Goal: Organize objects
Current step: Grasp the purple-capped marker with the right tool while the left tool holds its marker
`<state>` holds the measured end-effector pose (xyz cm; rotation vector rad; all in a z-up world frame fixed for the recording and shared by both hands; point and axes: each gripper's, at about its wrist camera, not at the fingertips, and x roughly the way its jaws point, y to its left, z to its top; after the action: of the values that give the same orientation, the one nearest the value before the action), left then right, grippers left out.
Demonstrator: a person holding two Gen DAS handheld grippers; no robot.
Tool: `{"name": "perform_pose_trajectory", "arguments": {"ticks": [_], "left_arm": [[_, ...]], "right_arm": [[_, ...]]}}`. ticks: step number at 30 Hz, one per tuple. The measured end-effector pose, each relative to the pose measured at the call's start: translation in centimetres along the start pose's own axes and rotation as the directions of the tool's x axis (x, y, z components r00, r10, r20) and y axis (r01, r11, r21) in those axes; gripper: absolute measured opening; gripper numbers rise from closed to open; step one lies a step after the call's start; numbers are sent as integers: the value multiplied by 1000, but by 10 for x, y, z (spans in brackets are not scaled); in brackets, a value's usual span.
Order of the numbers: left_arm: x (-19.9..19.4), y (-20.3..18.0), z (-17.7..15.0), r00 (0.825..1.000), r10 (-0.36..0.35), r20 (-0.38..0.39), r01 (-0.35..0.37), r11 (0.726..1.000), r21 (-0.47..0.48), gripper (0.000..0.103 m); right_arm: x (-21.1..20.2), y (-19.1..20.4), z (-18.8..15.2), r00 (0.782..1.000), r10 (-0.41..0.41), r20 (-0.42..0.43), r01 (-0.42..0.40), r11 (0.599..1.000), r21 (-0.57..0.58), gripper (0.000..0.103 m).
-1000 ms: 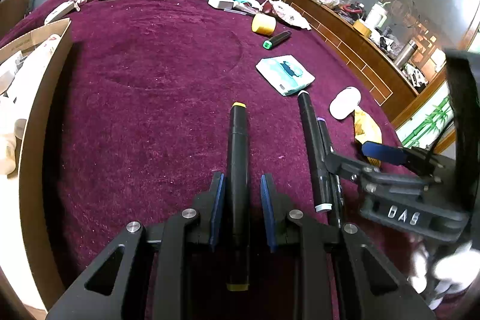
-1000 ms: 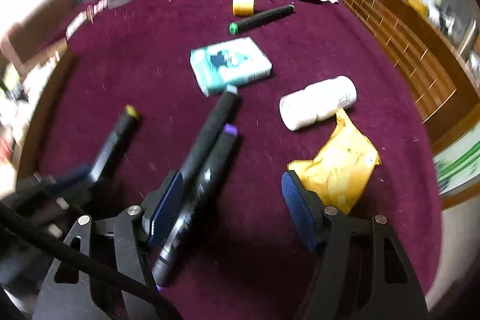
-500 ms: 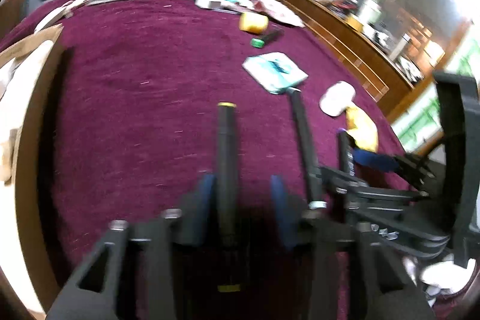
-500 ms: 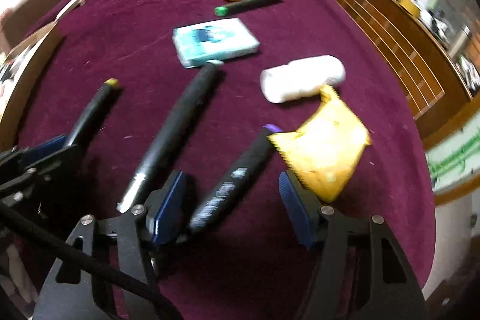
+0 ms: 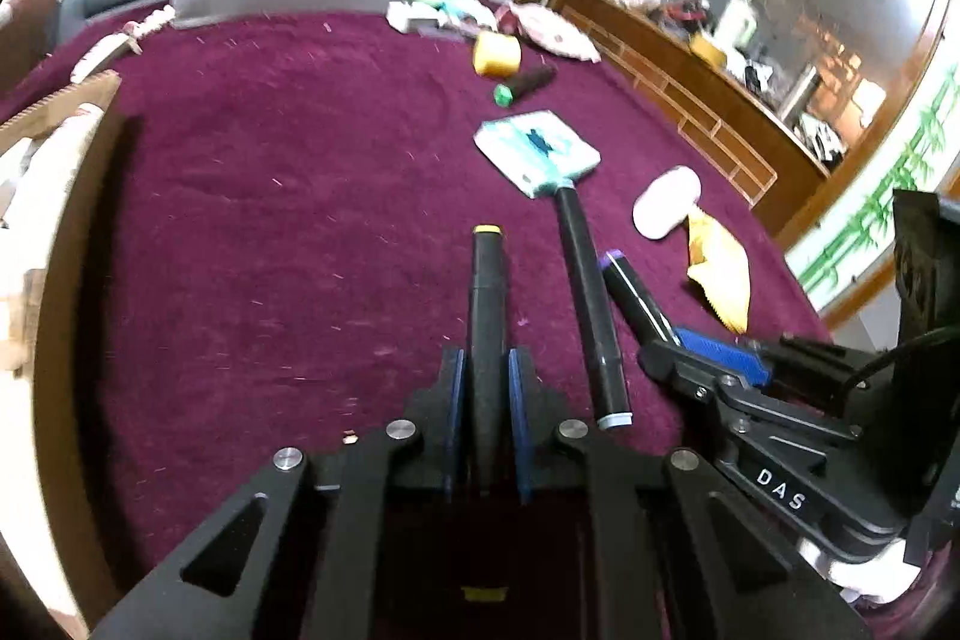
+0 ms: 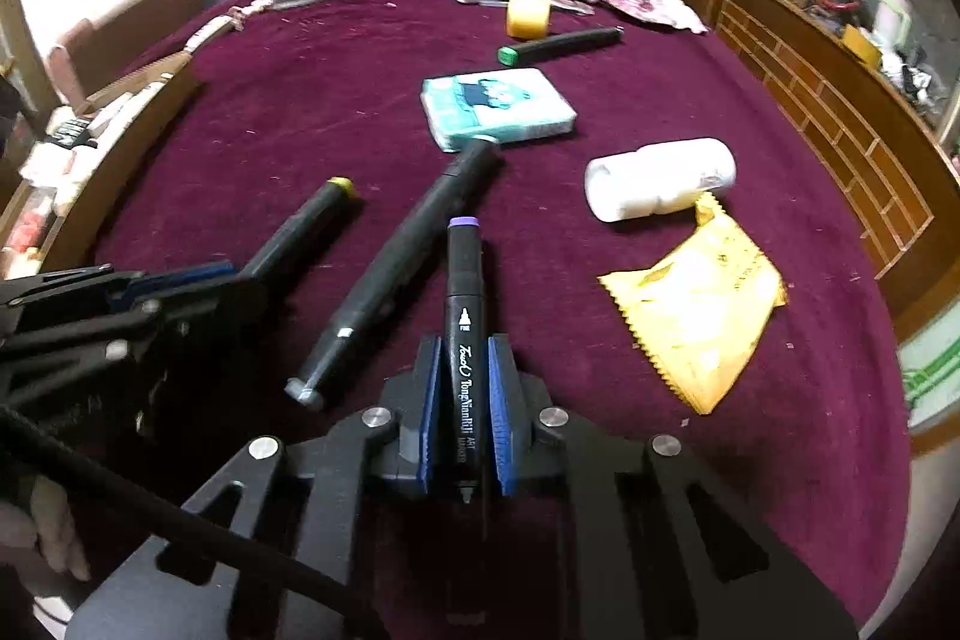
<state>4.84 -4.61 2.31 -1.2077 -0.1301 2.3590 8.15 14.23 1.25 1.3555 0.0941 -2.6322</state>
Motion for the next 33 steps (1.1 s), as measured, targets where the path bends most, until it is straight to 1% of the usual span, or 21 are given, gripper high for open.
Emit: {"name": "perform_pose_trajectory", "arguments": {"ticks": [3,6,12,16,21,25,30,33], "left_arm": [[-9,0,-6,1000,8,14,-7,1000,-10,12],[-17,3,-13,1000,1,27,0,1000,-31,12],[-38,1,-18,996,-4,85,8,999,-53,12],[-64,4,-20,989,2,150,7,998,-57,12],[-96,18,-19,975,34,219,-17,997,-79,12],[-119,43,-21,961,89,261,-57,990,-129,12],[-140,85,-27,938,180,296,-118,970,-215,12],[-149,115,-33,930,220,294,-140,952,-271,12]], "right_arm": [[-7,-4,-2,999,47,21,-48,999,25,13],[-16,-9,-4,994,98,46,-101,993,55,13],[-36,-15,-4,984,152,93,-160,983,85,13],[-52,-10,1,973,187,134,-198,978,70,13],[-62,10,11,956,255,145,-261,965,26,13],[-59,29,24,933,339,119,-343,939,13,13],[-51,65,43,889,451,77,-453,892,1,13],[-42,91,55,860,509,37,-509,861,-4,13]]}}
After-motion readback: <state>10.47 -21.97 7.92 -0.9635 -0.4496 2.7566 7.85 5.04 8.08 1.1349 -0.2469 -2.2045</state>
